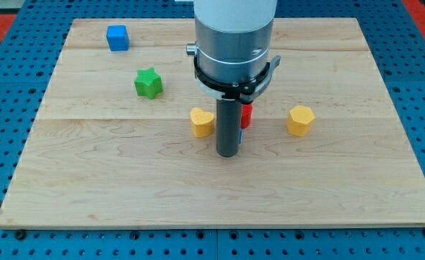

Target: Move the blue triangle towards the bottom right side of the board

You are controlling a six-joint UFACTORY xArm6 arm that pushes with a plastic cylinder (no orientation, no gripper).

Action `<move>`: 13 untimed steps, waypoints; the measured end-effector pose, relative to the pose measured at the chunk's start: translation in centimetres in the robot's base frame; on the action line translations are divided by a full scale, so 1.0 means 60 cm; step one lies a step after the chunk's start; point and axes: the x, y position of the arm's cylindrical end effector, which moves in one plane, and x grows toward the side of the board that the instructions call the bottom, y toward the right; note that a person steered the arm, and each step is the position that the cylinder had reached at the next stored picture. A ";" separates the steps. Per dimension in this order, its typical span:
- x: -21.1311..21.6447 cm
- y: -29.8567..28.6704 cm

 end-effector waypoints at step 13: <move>0.026 0.153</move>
